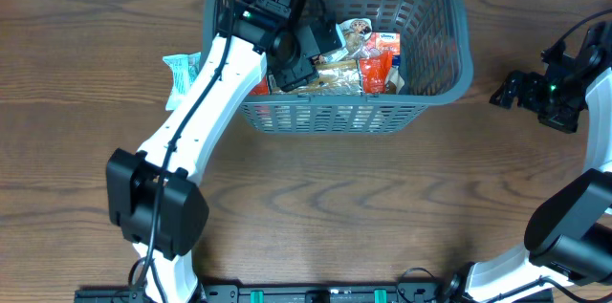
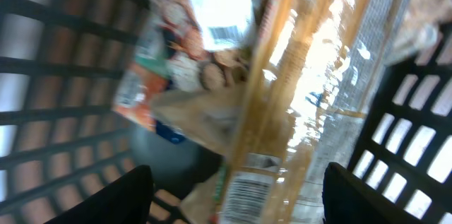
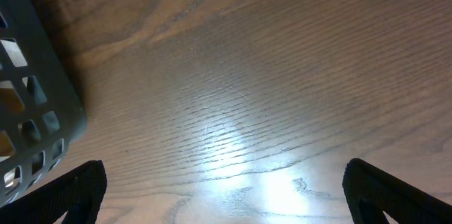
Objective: Pack container
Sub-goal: 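Open the left gripper to release the spaghetti and withdraw upward, then move the left gripper left over the mint-green wrapped bar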
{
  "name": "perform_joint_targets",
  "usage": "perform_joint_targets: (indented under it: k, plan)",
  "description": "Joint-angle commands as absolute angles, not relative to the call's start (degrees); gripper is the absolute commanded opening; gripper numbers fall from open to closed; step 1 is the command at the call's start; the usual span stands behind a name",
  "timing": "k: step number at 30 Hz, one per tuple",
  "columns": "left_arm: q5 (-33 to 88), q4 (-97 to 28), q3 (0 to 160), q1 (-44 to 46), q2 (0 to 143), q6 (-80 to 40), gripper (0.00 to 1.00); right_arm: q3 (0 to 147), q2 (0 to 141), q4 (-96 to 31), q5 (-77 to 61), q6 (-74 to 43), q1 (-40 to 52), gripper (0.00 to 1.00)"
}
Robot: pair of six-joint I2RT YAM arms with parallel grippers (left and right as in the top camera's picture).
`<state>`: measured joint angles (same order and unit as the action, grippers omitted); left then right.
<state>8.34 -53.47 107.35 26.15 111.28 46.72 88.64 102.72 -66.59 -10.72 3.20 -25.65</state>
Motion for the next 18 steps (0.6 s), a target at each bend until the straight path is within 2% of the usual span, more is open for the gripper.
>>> perform_joint_targets:
  k: [1, 6, 9, 18]
  plan:
    - [4.45, -51.59, 110.06, 26.22, 105.82, 46.85, 0.71, 88.38, 102.87, -66.63, -11.20, 3.92, -25.78, 0.99]
    - [0.84, -46.41, 110.17, 26.15, 100.49, 46.48, 0.80, 88.38, 102.87, -66.63, -11.20, 3.92, -25.80, 0.99]
    - [-2.52, -43.68, 110.17, 25.98, 97.45, 44.58, 0.80, 88.38, 102.87, -66.63, -11.20, 3.92, -25.80, 0.99]
    - [-16.10, -43.68, 110.17, 19.16, 89.97, 25.98, 0.80, 88.38, 102.87, -66.63, -11.20, 3.92, -25.80, 0.99]
